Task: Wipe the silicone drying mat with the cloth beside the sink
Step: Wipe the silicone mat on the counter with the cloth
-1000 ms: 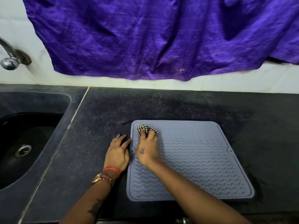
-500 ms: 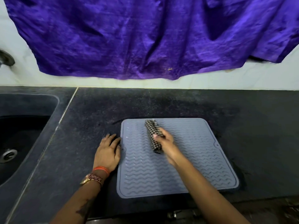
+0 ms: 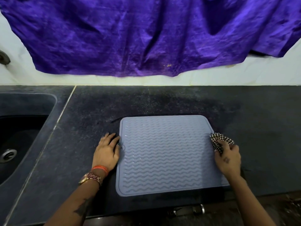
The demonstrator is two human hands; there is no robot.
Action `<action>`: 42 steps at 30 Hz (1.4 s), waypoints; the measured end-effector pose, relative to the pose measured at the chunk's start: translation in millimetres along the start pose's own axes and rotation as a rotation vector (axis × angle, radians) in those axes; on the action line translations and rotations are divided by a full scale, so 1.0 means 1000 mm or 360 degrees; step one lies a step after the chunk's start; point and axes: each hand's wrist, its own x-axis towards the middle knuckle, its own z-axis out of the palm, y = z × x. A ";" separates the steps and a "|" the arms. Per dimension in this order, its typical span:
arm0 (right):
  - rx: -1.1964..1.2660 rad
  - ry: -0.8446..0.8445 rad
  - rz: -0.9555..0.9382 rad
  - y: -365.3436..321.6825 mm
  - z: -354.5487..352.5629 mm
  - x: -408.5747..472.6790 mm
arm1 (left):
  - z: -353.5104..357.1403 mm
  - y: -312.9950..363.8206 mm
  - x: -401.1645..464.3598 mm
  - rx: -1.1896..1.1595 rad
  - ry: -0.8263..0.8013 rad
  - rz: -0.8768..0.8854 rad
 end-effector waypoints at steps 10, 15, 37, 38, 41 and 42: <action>0.0127 -0.0210 -0.0317 -0.094 0.039 -0.052 | 0.001 -0.001 0.001 -0.0014 -0.0002 0.0012; 0.0194 -0.0373 -0.0556 -0.150 0.061 -0.088 | 0.000 -0.002 0.000 -0.0080 0.0004 0.0003; 0.2221 -0.1368 0.0392 -0.161 0.043 -0.077 | -0.003 -0.005 -0.003 -0.0334 0.0104 -0.0072; 0.2239 -0.1226 0.0418 -0.141 0.033 -0.066 | -0.002 -0.006 -0.003 -0.0303 0.0096 -0.0060; 0.1859 -0.0687 0.0387 -0.073 -0.003 -0.035 | 0.001 -0.007 -0.002 -0.0215 0.0068 -0.0056; 0.1535 -0.0447 0.0298 -0.049 -0.015 -0.026 | 0.002 -0.008 -0.001 -0.0189 0.0061 -0.0063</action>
